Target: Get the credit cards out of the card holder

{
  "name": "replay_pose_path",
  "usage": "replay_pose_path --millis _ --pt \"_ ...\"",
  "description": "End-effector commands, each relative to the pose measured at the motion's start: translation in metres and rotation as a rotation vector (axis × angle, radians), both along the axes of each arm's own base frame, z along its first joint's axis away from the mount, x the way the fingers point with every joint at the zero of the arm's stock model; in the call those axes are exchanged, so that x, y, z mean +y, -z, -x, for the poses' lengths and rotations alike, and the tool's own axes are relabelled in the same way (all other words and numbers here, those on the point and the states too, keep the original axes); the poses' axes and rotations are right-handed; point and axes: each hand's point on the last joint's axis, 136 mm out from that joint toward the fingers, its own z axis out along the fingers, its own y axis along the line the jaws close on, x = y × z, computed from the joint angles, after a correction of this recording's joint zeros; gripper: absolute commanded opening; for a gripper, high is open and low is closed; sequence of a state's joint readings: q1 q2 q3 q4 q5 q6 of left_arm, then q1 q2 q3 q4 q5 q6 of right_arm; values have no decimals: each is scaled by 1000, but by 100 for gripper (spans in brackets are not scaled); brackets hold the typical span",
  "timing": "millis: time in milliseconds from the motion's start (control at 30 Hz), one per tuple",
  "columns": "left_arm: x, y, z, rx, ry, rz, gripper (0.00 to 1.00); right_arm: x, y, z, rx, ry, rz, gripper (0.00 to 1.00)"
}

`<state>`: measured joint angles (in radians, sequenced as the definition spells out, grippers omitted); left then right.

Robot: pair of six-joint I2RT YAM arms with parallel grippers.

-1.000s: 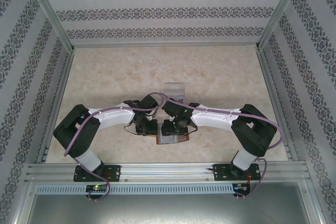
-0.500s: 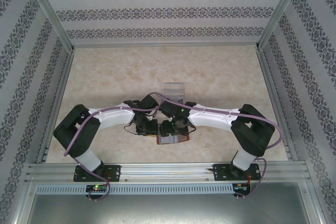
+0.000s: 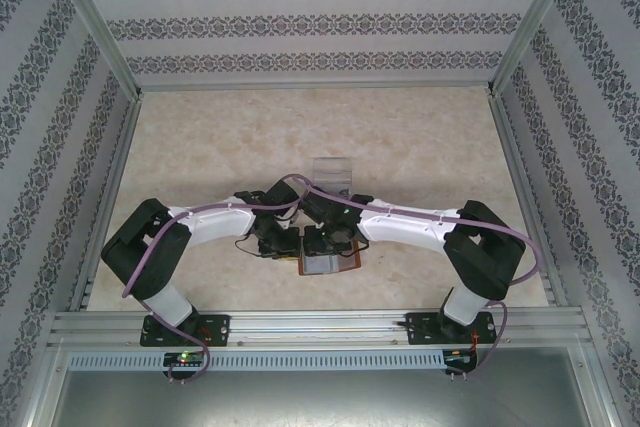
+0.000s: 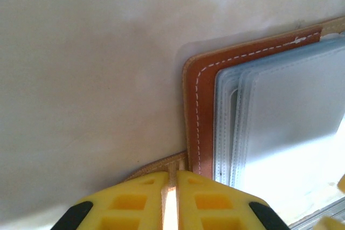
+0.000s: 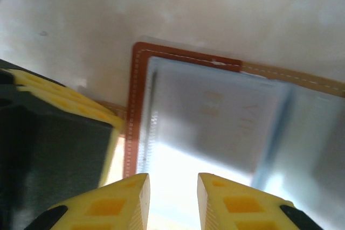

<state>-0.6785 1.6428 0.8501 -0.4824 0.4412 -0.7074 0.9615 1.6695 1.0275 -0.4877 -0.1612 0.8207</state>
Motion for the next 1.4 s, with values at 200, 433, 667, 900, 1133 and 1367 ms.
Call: replay_pose_path --millis 200,433,667,900,1133,1367 --pt "11 14 6 14 4 -28 16 -6 26 4 32 22 73 45" --pt "12 15 6 16 3 -27 16 -23 32 6 16 20 162 54" --pt "14 12 7 14 0 -32 16 -35 27 1 -34 -3 260 65" --pt "16 11 7 16 -2 -38 16 -45 21 -1 -65 -16 331 65" --pt "14 9 4 14 3 -44 16 -62 10 -2 -108 -7 374 65" --pt "11 2 -1 8 11 -42 16 -83 12 1 -117 -6 440 66"
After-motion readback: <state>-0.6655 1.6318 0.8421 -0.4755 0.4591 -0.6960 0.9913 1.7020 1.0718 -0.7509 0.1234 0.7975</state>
